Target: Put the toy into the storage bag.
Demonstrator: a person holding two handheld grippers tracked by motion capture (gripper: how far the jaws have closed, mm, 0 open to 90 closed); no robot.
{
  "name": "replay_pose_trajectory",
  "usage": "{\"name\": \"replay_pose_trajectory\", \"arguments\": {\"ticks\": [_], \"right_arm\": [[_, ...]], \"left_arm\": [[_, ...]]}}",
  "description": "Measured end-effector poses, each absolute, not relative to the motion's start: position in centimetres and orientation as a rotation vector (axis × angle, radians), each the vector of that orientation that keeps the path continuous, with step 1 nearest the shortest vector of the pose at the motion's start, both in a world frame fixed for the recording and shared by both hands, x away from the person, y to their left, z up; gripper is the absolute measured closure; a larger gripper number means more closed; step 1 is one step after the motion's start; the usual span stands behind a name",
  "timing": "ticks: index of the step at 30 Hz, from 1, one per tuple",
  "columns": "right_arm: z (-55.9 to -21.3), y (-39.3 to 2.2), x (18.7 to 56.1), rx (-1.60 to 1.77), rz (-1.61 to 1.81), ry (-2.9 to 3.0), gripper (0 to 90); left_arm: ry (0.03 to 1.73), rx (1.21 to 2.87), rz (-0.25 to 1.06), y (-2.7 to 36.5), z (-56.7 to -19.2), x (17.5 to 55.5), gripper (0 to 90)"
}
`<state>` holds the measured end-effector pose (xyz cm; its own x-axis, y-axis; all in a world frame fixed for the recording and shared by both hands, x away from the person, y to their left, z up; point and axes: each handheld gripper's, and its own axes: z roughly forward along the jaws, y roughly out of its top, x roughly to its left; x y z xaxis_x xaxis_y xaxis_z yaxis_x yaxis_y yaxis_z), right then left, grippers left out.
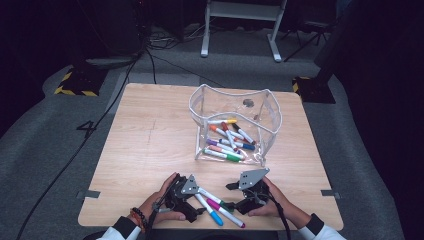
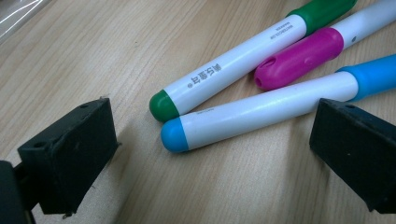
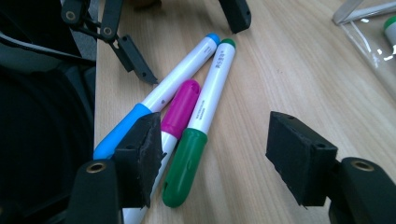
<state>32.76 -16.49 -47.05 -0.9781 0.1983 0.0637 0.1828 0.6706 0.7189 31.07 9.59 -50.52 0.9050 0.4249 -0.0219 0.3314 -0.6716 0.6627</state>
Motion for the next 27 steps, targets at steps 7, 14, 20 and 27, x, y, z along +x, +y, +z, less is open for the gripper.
{"name": "replay_pose_trajectory", "arguments": {"ticks": [7,14,20,27], "right_arm": [[-47.8,-16.2,33.0,0.311,1.140,2.854,37.0],[-47.8,-17.1,33.8,0.341,1.177,2.838,37.9],[-48.1,-16.3,33.7,0.309,1.150,2.847,38.6],[-48.9,-16.4,34.7,0.366,1.083,2.831,46.0]], "left_arm": [[0.537,2.364,0.175,9.6,-50.5,31.1,1.0],[0.538,2.364,0.174,9.6,-50.5,31.1,0.9],[0.538,2.364,0.174,9.6,-50.5,31.1,0.9],[0.538,2.364,0.174,9.6,-50.5,31.1,0.9]]}}
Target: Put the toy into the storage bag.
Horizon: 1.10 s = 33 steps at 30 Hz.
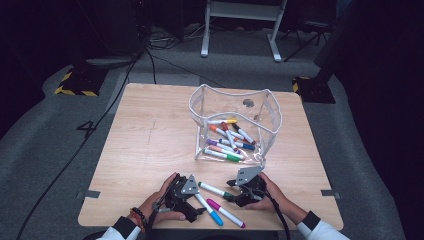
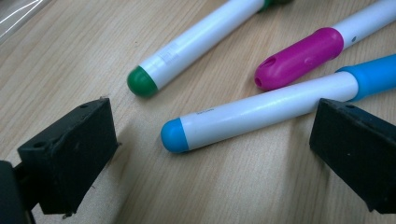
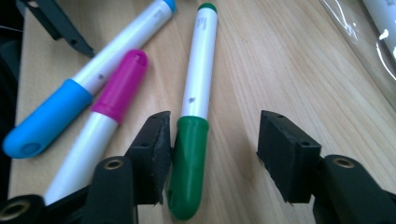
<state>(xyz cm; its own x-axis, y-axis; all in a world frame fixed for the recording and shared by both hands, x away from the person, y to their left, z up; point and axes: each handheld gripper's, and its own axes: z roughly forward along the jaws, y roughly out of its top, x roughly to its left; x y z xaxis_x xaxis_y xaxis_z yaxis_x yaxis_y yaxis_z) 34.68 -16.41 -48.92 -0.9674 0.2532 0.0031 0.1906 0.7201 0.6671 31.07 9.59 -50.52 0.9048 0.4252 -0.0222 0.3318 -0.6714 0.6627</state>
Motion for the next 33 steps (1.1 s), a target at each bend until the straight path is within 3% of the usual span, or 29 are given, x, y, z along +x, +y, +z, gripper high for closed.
{"name": "replay_pose_trajectory", "arguments": {"ticks": [4,13,23,33], "right_arm": [[-49.1,-16.9,35.4,0.416,1.075,2.811,51.4],[-49.3,-18.2,36.8,0.428,1.108,2.770,74.9],[-48.7,-19.0,36.9,0.380,1.076,2.764,75.3],[-45.6,-20.5,36.8,0.344,1.141,2.695,75.3]], "left_arm": [[0.538,2.364,0.174,9.6,-50.5,31.1,0.9],[0.533,2.364,0.174,9.6,-50.5,31.1,0.9],[0.532,2.365,0.174,9.6,-50.5,31.1,0.9],[0.526,2.369,0.174,9.6,-50.5,31.2,0.8]]}}
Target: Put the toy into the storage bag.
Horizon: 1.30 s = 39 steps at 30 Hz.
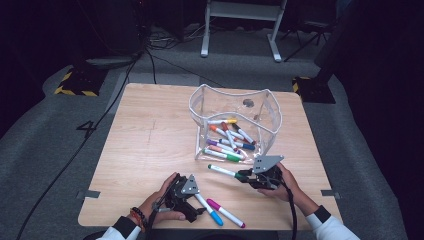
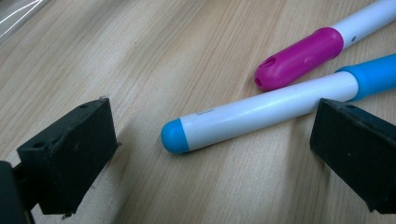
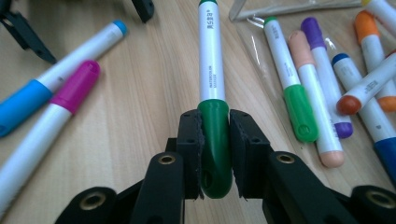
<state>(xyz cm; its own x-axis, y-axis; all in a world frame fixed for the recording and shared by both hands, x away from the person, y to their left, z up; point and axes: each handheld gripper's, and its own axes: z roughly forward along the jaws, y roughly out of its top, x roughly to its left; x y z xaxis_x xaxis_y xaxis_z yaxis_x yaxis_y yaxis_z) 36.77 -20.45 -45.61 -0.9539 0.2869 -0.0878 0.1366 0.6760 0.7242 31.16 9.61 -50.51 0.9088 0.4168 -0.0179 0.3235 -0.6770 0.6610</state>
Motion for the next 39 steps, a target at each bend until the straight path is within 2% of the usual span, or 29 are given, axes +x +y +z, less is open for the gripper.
{"name": "replay_pose_trajectory", "arguments": {"ticks": [12,19,32,39], "right_arm": [[-41.1,-21.6,36.9,0.303,1.233,2.589,75.4],[-37.2,-22.0,37.0,0.246,1.235,2.531,75.4],[-31.3,-22.6,38.3,0.216,1.258,2.429,75.3],[-29.3,-23.1,40.4,0.249,1.242,2.402,75.4]], "left_arm": [[0.526,2.369,0.174,9.6,-50.5,31.2,0.8],[0.525,2.370,0.174,9.6,-50.5,31.2,0.7],[0.524,2.370,0.173,9.6,-50.5,31.2,0.7],[0.525,2.370,0.173,9.6,-50.5,31.2,0.7]]}}
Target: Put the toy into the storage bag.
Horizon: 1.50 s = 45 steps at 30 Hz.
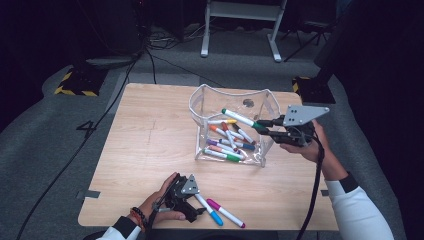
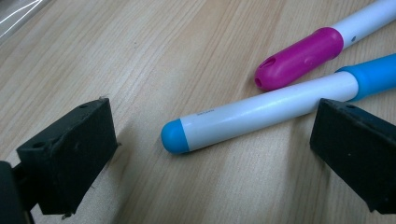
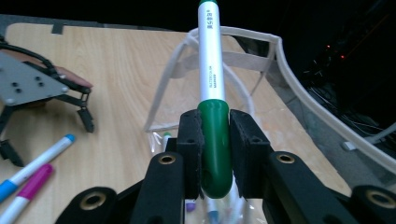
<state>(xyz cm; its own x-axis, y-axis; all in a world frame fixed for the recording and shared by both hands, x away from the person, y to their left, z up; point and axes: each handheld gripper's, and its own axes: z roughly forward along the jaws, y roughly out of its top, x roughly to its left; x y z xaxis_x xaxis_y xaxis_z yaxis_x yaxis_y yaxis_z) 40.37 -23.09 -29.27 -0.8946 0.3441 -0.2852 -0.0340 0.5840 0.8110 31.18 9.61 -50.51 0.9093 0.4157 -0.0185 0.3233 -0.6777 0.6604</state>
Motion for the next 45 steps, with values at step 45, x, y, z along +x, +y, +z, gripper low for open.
{"name": "replay_pose_trajectory", "arguments": {"ticks": [45], "right_arm": [[-33.4,-19.1,49.5,0.318,0.756,2.952,72.8]], "left_arm": [[0.525,2.370,0.173,9.6,-50.5,31.2,0.7]]}}
